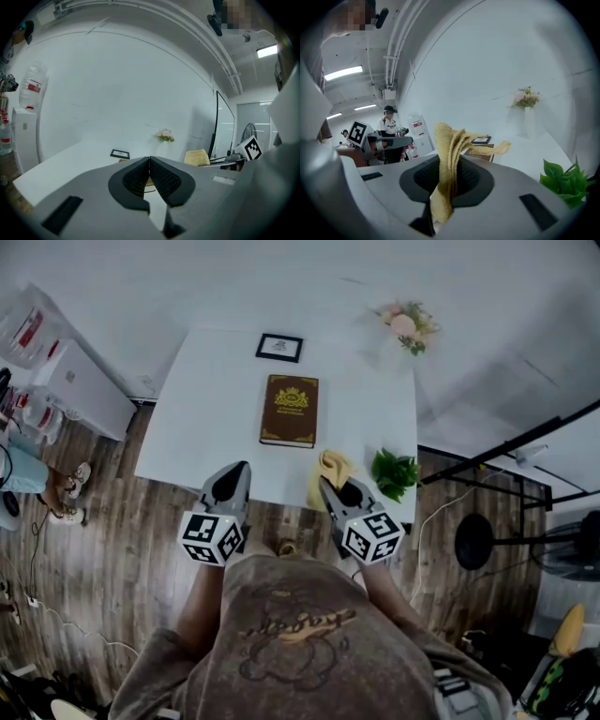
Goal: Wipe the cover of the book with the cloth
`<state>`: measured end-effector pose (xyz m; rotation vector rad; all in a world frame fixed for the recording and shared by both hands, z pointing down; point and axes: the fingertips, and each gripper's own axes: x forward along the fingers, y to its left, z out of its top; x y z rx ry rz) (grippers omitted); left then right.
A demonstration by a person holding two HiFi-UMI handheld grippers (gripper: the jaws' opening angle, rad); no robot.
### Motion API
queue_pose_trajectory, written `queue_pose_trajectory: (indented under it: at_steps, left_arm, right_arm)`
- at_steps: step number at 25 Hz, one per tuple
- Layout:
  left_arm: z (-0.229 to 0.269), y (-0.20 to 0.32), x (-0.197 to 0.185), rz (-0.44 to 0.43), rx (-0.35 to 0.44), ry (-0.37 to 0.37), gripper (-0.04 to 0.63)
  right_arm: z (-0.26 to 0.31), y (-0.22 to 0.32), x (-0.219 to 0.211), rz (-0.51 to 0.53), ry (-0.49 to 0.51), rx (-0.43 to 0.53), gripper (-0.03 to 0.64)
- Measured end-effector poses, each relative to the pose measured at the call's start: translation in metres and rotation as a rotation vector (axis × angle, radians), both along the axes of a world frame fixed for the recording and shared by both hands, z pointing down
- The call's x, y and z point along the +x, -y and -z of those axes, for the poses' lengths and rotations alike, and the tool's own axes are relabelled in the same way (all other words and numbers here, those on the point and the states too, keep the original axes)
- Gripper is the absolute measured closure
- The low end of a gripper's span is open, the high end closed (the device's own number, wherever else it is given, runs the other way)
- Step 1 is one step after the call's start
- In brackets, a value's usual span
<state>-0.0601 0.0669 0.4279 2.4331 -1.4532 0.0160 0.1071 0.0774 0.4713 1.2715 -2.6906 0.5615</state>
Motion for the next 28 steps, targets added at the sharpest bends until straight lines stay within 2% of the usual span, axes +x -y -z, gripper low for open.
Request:
queue_pose_trajectory:
  at_steps: [8,20,28]
  left_arm:
    - [-0.011,0.044,-0.006,-0.019,-0.034,0.011,0.591]
    - [-0.012,0.154,-0.001,-0.185,-0.047,-0.003,0.591]
    - [-0.02,0.203,-0.011,-0.281,-0.073,-0.008,0.591]
  right_arm:
    - [-0.009,0.035,-0.007,-0.011,0.008,-0.039,0.552]
    - [-0.004,0.119,-0.023,-0.115,-0.007,-0.062,0.552]
    - [0.002,0.163,-0.037,-0.215,-0.022,-0.067,0.552]
